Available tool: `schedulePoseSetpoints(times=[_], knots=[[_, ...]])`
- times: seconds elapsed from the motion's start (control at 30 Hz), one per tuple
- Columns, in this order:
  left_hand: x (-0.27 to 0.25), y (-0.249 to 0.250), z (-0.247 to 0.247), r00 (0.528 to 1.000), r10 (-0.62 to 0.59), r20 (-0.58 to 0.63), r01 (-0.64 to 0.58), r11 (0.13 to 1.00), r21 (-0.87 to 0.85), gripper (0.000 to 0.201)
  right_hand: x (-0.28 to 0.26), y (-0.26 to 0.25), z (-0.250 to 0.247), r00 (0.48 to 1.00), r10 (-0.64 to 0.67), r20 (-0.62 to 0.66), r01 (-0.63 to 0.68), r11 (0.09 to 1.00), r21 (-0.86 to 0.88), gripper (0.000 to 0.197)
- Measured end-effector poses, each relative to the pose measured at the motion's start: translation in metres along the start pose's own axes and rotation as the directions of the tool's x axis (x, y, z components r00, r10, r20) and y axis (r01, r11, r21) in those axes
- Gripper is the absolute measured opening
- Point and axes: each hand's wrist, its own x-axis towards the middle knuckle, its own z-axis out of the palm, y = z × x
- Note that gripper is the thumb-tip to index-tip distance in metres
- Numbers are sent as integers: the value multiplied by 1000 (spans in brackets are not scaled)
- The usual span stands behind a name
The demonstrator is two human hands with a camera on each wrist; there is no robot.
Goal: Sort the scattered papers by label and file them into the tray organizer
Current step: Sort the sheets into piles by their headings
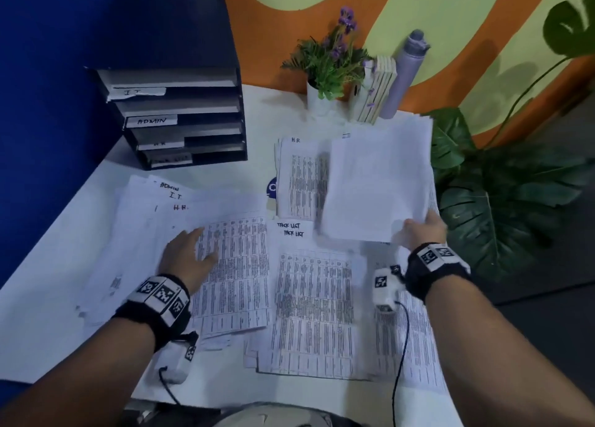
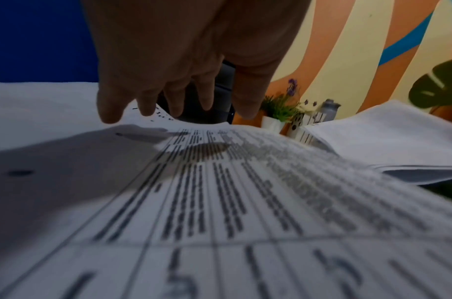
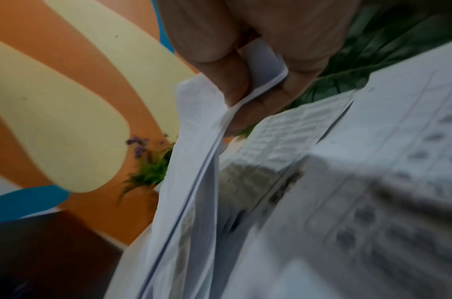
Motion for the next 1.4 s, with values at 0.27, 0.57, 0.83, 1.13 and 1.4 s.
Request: schedulePoseSetpoints(times=[0.27,0.57,0.83,1.13,1.4], knots=[[-1,-26,8,975,-216,45,200,951,237,95,93,32,-31,997,63,-49,-70,986,-151,35],[-11,-14,-2,953,-304,11,293,927,234,104,53,7,21,966,-153,209,219,913,-345,47],[-18,-16,-16,959,-279,51,255,928,271,105,-112,-12,104,663,5,748,37,999,-39,35],[-17,-41,-24,979,-123,162,147,979,-144,94,-171,-9,141,700,-30,714,250,946,-205,40],[-6,-73,-50,978,-207,-27,203,914,352,91,-154,-5,130,830,13,558,163,951,-265,37]])
